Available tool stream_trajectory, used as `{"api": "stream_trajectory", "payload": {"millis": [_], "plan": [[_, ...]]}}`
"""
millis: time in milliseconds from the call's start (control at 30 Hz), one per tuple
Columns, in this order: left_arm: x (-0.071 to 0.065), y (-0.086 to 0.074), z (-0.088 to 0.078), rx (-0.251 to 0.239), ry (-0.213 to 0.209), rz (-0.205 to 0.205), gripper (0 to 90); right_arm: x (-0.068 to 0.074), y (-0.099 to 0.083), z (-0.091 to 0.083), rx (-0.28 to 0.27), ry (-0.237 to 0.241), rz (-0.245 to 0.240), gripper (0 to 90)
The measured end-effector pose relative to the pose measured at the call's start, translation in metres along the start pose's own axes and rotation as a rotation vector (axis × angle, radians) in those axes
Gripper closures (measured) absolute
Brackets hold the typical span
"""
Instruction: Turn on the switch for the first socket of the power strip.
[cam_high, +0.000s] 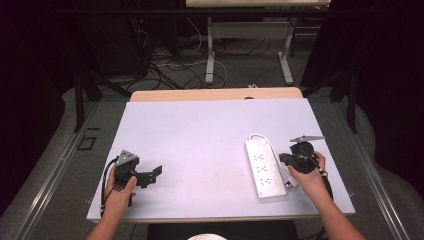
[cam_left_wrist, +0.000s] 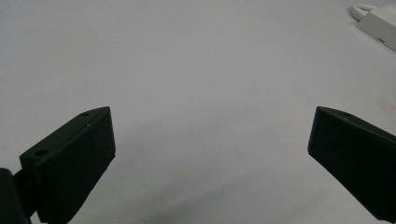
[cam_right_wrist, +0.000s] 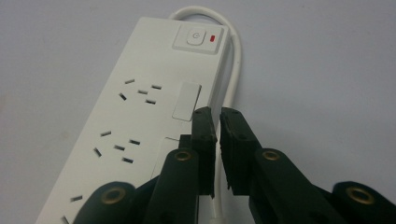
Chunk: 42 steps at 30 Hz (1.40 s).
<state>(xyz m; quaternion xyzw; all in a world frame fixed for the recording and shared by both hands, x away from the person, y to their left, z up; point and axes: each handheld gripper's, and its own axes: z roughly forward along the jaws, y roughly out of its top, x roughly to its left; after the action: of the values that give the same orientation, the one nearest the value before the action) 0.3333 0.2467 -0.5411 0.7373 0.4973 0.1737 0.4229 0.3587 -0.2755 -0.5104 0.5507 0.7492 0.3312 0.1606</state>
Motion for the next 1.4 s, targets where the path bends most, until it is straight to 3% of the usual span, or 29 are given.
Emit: {"api": "stream_trajectory", "payload": {"millis": [233, 933, 1400], "plan": [[0.0, 0.0, 0.0, 0.001, 0.0, 0.001, 0.9, -0.001, 0.007, 0.002, 0.035, 0.006, -0.032, 90.0], [0.0, 0.0, 0.0, 0.001, 0.001, 0.001, 0.9, 0.004, 0.029, 0.012, 0.086, -0.006, -0.077, 90.0], [0.0, 0.0, 0.001, -0.007, 0.005, 0.008, 0.9, 0.009, 0.041, 0.028, 0.127, -0.007, -0.068, 90.0]]}}
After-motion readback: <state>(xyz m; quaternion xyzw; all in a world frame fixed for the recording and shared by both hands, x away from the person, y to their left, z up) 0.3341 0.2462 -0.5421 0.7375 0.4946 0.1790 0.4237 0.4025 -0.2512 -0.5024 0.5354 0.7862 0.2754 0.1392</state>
